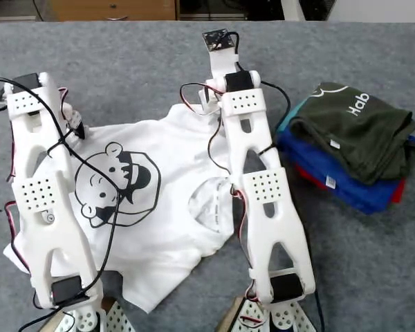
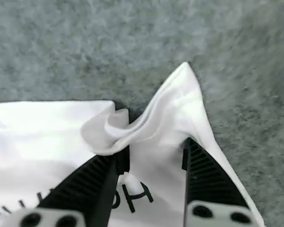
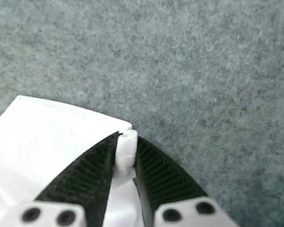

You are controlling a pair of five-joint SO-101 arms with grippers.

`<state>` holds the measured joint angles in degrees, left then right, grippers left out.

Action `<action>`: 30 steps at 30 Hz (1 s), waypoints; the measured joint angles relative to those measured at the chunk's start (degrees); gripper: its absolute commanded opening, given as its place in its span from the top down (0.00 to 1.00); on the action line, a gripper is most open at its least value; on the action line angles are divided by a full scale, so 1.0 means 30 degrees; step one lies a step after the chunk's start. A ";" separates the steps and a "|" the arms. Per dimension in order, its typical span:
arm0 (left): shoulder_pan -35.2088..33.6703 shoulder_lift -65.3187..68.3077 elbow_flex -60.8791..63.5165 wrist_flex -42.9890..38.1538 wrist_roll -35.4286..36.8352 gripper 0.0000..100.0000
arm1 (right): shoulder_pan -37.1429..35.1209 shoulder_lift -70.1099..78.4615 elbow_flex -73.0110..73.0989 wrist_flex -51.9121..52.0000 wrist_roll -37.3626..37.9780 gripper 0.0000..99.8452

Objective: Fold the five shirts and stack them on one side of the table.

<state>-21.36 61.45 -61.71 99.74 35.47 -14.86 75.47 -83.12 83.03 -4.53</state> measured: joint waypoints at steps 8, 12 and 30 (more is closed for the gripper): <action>-0.0029 0.0117 -0.1055 0.0029 -0.0410 0.81 | 0.0000 0.0000 0.0000 0.0000 0.0000 1.00; -0.0498 0.0147 -0.3165 0.0117 -0.0440 0.81 | 0.0000 0.0029 0.0000 0.0000 0.0000 1.00; -0.1348 0.0381 -0.5363 -0.1612 0.1875 0.81 | 0.0000 0.0029 0.0000 0.0000 0.0000 1.00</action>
<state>-25.41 62.59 -77.80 94.90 41.10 -14.86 75.56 -83.12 83.03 -4.53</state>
